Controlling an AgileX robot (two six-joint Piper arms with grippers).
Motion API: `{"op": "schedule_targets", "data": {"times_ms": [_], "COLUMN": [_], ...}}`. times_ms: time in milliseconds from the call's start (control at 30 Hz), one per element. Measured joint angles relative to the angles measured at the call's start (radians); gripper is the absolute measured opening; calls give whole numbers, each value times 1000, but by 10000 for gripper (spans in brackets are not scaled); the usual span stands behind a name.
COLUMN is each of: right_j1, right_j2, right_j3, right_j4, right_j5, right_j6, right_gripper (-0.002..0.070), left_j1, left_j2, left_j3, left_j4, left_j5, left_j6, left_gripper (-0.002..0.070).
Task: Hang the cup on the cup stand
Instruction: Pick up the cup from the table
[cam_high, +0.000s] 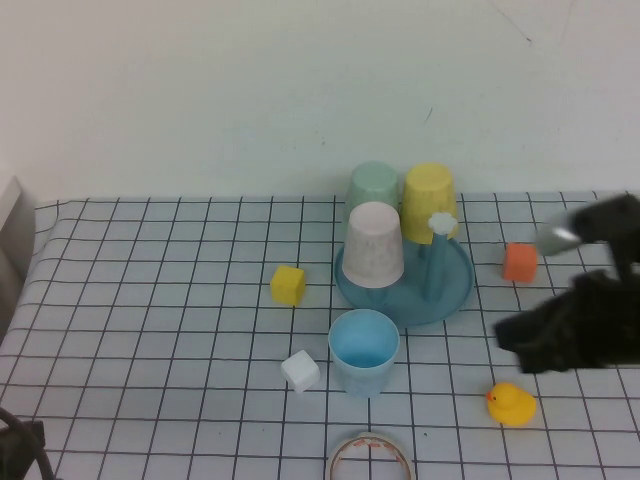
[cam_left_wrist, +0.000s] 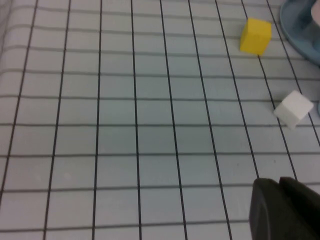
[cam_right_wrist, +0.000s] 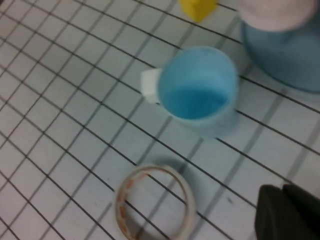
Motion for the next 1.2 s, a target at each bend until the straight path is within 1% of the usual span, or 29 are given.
{"op": "schedule_targets", "data": {"times_ms": [133, 233, 300, 367, 400, 467, 533, 600, 667, 800, 1200], "right_j1": [92, 128, 140, 146, 146, 146, 146, 146, 146, 146, 146], "right_j2": [136, 240, 300, 350, 375, 416, 453, 480, 504, 549, 617], "right_j3": [-137, -238, -294, -344, -363, -394, -412, -421, -425, -428, -434], "right_j4": [1, -1, -15, -34, -44, -59, -68, -71, -73, -75, -35], "right_j5": [0, 37, 61, 77, 88, 100, 99, 92, 74, 29, -55], "right_j6": [-2, -2, -2, -2, -2, 8, 22, 39, 58, 64, 78], "right_gripper": [-1, 1, 21, 63, 97, 177, 273, 342, 379, 400, 405], "left_j1": [0, 0, 0, 0, 0, 0, 0, 0, 0, 0, 0], "left_j2": [0, 0, 0, 0, 0, 0, 0, 0, 0, 0, 0], "left_j3": [0, 0, 0, 0, 0, 0, 0, 0, 0, 0, 0], "left_j4": [-7, -7, -10, -18, -22, -37, -43, -45, -45, -45, -46], "left_j5": [-39, -45, -46, -46, -46, -48, -50, -52, -57, -65, -65], "left_j6": [13, 16, 16, 16, 17, 17, 17, 18, 18, 19, 19], "left_gripper": [-1, -1, -1, -1, -1, -1, -1, -1, -1, -1, -1]}}
